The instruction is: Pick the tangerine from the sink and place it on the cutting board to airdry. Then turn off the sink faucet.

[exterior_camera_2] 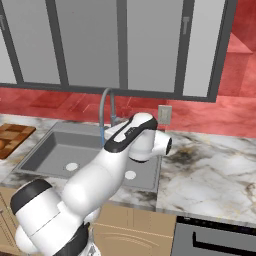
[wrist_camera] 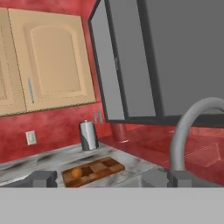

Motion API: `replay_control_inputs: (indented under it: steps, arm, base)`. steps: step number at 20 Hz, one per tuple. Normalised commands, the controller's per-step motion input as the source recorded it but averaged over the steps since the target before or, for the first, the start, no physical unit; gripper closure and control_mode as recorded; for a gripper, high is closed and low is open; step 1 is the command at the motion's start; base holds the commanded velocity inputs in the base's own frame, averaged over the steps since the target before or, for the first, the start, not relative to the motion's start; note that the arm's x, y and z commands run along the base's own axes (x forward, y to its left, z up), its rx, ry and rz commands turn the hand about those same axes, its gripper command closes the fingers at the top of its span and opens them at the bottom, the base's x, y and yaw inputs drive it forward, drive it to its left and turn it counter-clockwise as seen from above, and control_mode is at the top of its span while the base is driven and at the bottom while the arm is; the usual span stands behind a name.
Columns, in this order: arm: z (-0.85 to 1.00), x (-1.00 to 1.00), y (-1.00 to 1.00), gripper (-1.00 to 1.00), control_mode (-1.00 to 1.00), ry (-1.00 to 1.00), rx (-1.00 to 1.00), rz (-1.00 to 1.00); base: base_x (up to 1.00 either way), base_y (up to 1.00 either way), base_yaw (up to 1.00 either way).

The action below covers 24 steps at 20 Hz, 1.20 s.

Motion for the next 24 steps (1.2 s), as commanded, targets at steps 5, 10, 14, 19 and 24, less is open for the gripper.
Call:
replay_control_inputs:
  steps: [5, 10, 14, 19, 24]
  arm:
    - [-0.08, 0.24, 0.00, -1.00, -1.00, 0.00, 0.00, 0.00]
    - [-0.07, 0.29, 0.00, -1.00, -1.00, 0.00, 0.00, 0.00]
    - [-0.05, 0.34, 0.00, -1.00, -1.00, 0.00, 0.00, 0.00]
    - [-0.06, 0.33, 0.00, -1.00, -1.00, 0.00, 0.00, 0.00]
    - [-0.08, 0.34, 0.00, -1.00, -1.00, 0.01, 0.00, 0.00]
  base:
    - [0.00, 0.00, 0.00]
    - [0.00, 0.00, 0.00]
    - [0.00, 0.00, 0.00]
    - [0.00, 0.00, 0.00]
    - [0.00, 0.00, 0.00]
